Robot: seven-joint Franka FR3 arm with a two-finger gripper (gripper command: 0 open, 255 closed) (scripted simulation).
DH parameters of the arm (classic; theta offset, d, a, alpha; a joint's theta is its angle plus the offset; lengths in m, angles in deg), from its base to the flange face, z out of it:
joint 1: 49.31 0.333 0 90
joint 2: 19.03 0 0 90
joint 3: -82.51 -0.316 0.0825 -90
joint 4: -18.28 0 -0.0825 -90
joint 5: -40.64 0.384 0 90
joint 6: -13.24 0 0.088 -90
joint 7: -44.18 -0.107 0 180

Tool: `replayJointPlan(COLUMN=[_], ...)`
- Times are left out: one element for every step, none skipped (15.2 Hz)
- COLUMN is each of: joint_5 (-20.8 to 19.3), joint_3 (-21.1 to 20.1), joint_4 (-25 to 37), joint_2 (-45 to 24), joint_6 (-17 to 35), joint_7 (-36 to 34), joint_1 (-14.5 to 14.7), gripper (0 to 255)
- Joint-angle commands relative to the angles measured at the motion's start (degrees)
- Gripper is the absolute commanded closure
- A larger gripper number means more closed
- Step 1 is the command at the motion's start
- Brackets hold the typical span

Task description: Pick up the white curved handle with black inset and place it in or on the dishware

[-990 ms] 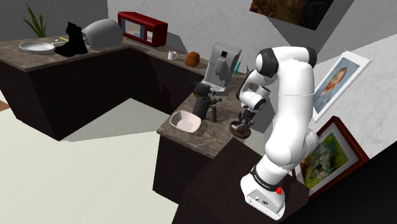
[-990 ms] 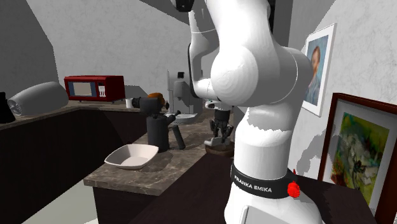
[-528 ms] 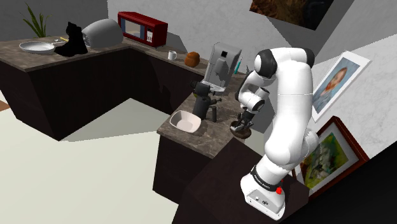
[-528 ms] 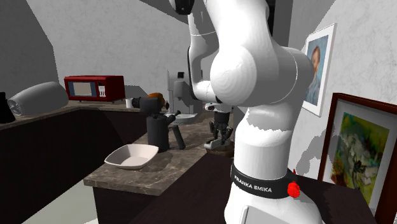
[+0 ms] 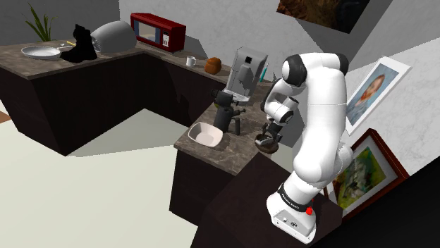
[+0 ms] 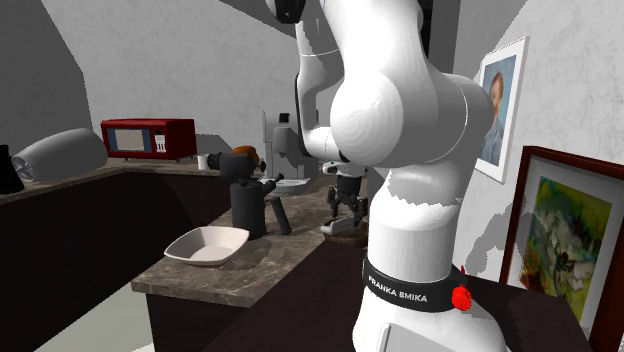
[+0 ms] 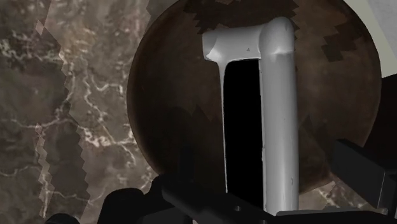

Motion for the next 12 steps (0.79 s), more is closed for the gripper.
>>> replayJointPlan(joint_5=[-2.11,-4.34,-6.71,-8.68,-8.65,-8.66,-8.66,-8.66,-8.66,-8.66,-8.66,-8.66], joint_3=[1.91,3.95,6.06,7.76,7.79,7.78,7.78,7.78,7.78,7.78,7.78,7.78], joint_4=[-0.97,-1.83,-2.61,-3.17,-3.16,-3.16,-3.17,-3.16,-3.16,-3.16,-3.16,-3.16], joint_2=[1.93,3.85,5.78,7.32,7.31,7.31,7.31,7.31,7.31,7.31,7.31,7.31], joint_6=[-0.85,-1.76,-2.68,-3.41,-3.42,-3.42,-3.42,-3.42,-3.42,-3.42,-3.42,-3.42], joint_7=[-1.51,-3.08,-4.74,-6.11,-6.09,-6.1,-6.1,-6.1,-6.1,-6.1,-6.1,-6.1], joint_1=[1.46,3.0,4.59,5.88,5.9,5.9,5.9,5.9,5.9,5.9,5.9,5.9], gripper=[0,0,0,0,0,0,0,0,0,0,0,0])
